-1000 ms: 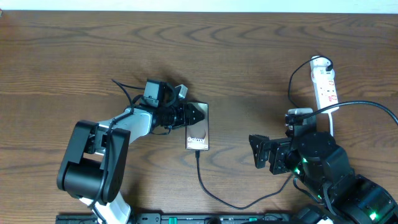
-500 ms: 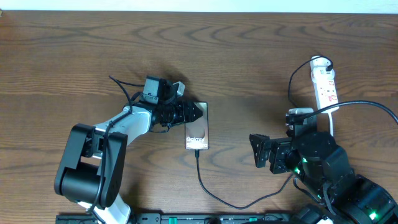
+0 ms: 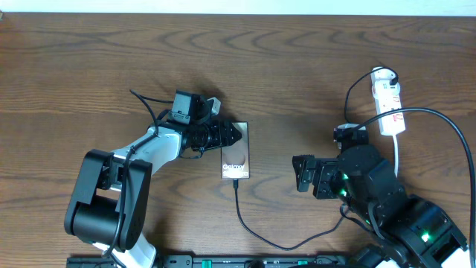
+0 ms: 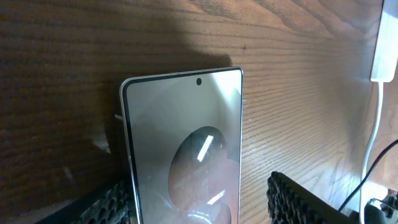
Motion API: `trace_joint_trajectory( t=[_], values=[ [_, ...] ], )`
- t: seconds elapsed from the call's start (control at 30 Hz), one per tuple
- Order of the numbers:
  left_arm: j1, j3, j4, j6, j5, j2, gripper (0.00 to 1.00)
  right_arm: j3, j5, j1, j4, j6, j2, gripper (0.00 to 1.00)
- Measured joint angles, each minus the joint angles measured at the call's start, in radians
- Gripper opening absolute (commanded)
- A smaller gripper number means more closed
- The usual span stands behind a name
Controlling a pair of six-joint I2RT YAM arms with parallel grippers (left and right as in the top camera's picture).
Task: Plug charger to phone and switch on socket
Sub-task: 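Lower the phone flat onto the table with the left gripper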
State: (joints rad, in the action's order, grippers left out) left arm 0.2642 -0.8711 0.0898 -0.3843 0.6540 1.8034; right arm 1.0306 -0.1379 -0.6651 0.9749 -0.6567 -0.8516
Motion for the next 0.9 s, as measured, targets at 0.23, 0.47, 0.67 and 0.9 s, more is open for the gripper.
trace_joint_trajectory(
  t=[0.23, 0.47, 0.67, 0.9],
  values=[
    [0.0, 0.0, 0.0, 0.0, -0.002, 0.0, 0.71, 0.0, 0.014, 0.0, -0.026, -0.174, -0.007, 0.99],
    [0.002, -0.002, 0.001, 0.0, -0.05, -0.007, 0.71, 0.0, 0.014, 0.0, -0.082, -0.299, -0.041, 0.99],
    [0.002, -0.01, -0.003, 0.0, -0.14, -0.013, 0.71, 0.0, 0.013, 0.0, -0.139, -0.327, -0.123, 0.99],
    [0.001, -0.022, 0.004, 0.035, -0.203, -0.019, 0.77, 0.0, -0.03, 0.011, -0.121, -0.332, -0.172, 0.95]
  ],
)
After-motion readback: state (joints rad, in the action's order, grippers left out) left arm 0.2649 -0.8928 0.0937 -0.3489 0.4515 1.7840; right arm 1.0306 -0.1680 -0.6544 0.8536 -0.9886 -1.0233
